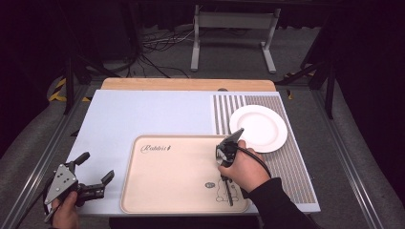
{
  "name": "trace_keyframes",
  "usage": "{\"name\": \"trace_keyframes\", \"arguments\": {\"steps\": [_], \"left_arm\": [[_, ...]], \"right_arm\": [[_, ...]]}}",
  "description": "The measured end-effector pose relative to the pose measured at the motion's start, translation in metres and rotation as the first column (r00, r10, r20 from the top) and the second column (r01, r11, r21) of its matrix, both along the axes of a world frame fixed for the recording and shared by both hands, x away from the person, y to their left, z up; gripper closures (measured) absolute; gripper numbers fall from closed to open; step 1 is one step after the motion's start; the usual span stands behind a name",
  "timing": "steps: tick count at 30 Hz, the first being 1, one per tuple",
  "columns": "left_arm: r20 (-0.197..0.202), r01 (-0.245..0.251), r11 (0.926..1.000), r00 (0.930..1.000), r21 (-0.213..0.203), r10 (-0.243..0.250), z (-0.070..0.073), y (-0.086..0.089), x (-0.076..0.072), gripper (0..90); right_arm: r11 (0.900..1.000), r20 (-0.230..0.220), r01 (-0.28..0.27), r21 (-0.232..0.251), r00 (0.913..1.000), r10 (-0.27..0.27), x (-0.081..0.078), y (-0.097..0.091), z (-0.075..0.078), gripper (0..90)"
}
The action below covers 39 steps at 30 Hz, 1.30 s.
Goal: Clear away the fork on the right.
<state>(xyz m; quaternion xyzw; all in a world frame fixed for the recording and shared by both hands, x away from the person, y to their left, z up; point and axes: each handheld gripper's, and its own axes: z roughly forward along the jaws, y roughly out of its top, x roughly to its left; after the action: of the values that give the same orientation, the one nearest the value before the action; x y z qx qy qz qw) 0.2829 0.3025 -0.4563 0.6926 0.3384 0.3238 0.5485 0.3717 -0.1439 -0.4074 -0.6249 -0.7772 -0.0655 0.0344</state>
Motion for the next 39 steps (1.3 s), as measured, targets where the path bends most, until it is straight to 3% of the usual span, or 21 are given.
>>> {"name": "trace_keyframes", "arguments": {"steps": [24,29,31,34,37,38,39], "left_arm": [[0.001,0.001,1.0000,1.0000,0.000,-0.001,0.000,0.000,0.000,0.1],[-0.001,0.000,1.0000,1.0000,0.000,0.000,0.000,0.000,0.000,0.1],[-0.002,0.000,1.0000,1.0000,0.000,0.000,0.000,0.000,0.000,0.1],[-0.002,0.000,1.0000,1.0000,0.000,0.000,0.000,0.000,0.000,0.1],[-0.002,0.000,1.0000,1.0000,0.000,0.000,0.000,0.000,0.000,0.1],[-0.002,0.000,1.0000,1.0000,0.000,0.000,0.000,0.000,0.000,0.1],[-0.002,0.001,1.0000,1.0000,0.001,-0.001,0.000,0.000,0.000,0.1]], "right_arm": [[0.9999,0.001,0.004,0.011,1.0000,-0.004,0.001,-0.001,-0.001,81.9],[0.9997,0.019,-0.004,0.025,0.9998,0.003,0.000,-0.002,0.002,78.0],[0.9990,0.040,-0.014,0.043,0.9991,0.012,0.000,-0.003,0.005,71.6],[0.9901,0.122,-0.077,0.118,0.9906,0.063,0.001,-0.004,0.008,50.8],[0.9782,0.190,-0.140,0.154,0.9757,0.109,0.001,-0.004,0.010,43.7],[0.9725,0.216,-0.175,0.154,0.9664,0.140,0.001,-0.003,0.010,40.0],[0.9640,0.258,-0.219,0.150,0.9500,0.176,0.002,-0.003,0.010,35.9]]}}
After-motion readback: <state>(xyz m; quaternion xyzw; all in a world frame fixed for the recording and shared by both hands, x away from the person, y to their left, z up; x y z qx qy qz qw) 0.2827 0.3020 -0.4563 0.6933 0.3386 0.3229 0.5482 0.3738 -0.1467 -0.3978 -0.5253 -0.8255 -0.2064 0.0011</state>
